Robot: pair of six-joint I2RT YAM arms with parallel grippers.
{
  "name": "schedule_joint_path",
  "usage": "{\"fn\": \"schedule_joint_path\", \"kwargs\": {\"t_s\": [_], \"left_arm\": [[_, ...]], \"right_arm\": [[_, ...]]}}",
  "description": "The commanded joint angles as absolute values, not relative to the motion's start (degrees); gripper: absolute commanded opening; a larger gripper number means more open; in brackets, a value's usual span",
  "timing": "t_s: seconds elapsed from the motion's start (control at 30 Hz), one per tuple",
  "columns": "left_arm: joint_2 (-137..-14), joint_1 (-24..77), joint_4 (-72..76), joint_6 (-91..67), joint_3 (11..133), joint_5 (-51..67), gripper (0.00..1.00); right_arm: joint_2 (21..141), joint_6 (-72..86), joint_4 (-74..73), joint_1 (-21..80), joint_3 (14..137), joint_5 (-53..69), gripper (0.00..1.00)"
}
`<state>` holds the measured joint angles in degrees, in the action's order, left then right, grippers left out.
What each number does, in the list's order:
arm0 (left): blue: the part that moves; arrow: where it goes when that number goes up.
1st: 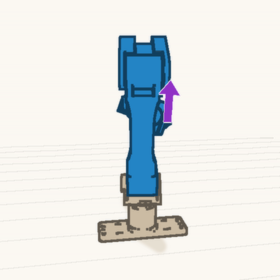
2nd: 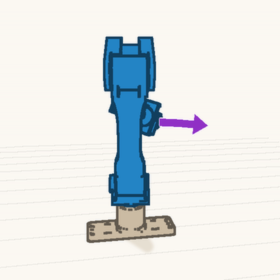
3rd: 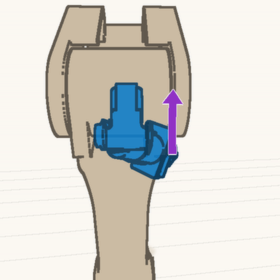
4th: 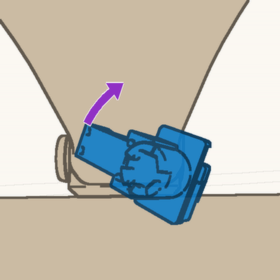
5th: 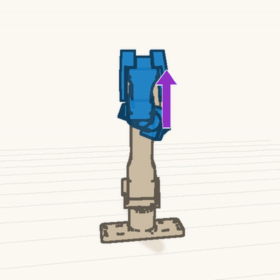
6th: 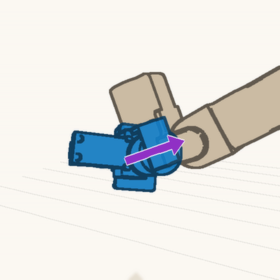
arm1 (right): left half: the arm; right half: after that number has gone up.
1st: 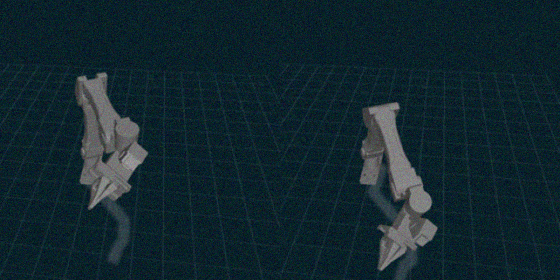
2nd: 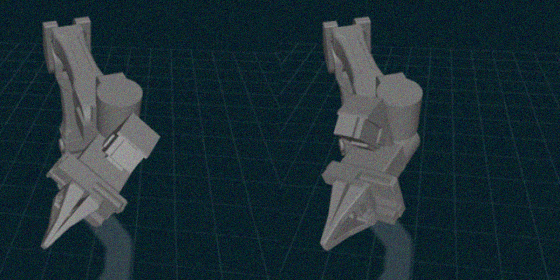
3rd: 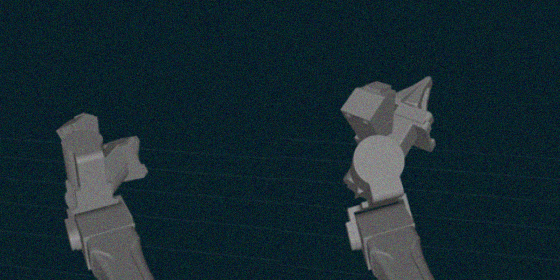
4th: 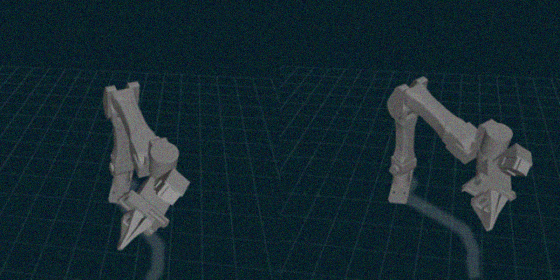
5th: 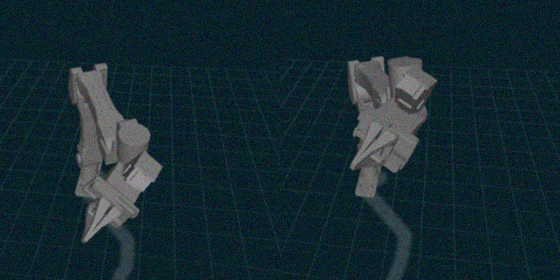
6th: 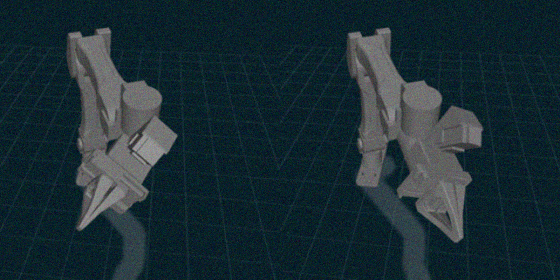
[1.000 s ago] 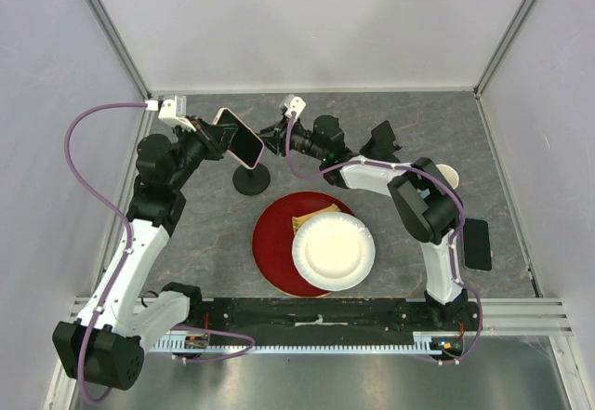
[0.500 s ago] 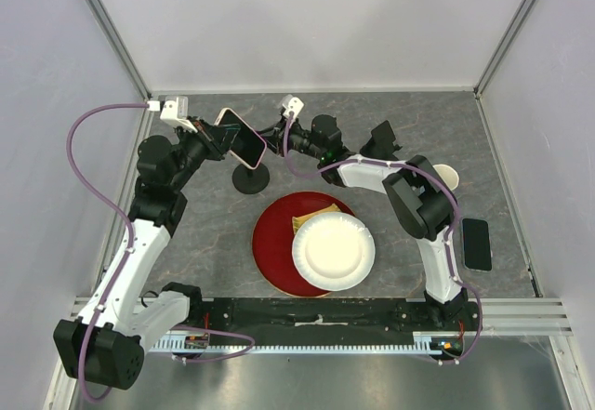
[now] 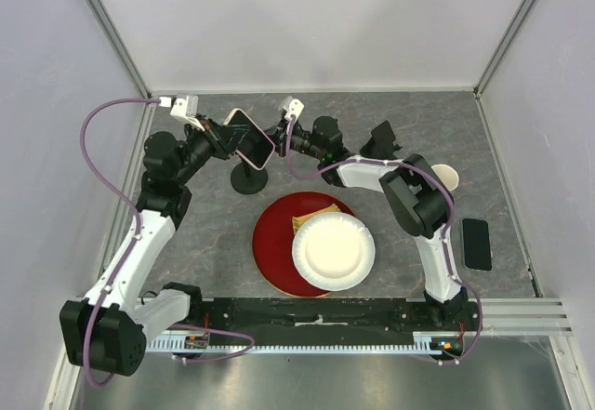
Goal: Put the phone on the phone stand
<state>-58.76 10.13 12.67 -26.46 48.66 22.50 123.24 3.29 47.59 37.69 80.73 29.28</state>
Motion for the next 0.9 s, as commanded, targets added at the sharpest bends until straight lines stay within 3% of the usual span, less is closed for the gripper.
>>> {"fn": "schedule_joint_path", "kwargs": {"t_s": [0.0,0.13,0.4,0.57,0.87], "left_arm": [[-60.6,8.9,31.3,-27.1,46.8,36.1,0.02],[-64.0,6.2,41.6,-30.3,46.1,44.5,0.02],[-75.0,4.9,58.5,-27.4,46.0,57.3,0.02],[-75.3,4.9,55.4,-17.3,45.0,56.2,0.02],[-78.5,5.2,61.9,-16.4,42.5,53.8,0.02]], "right_arm": [[125.4,6.2,51.6,38.2,82.1,34.9,0.00],[126.3,4.0,47.1,37.8,85.8,39.4,0.00],[129.2,9.6,52.8,35.2,86.4,47.5,0.00],[129.0,9.4,51.9,34.4,86.7,49.7,0.00],[129.0,9.5,51.2,34.1,87.2,52.2,0.00]]}}
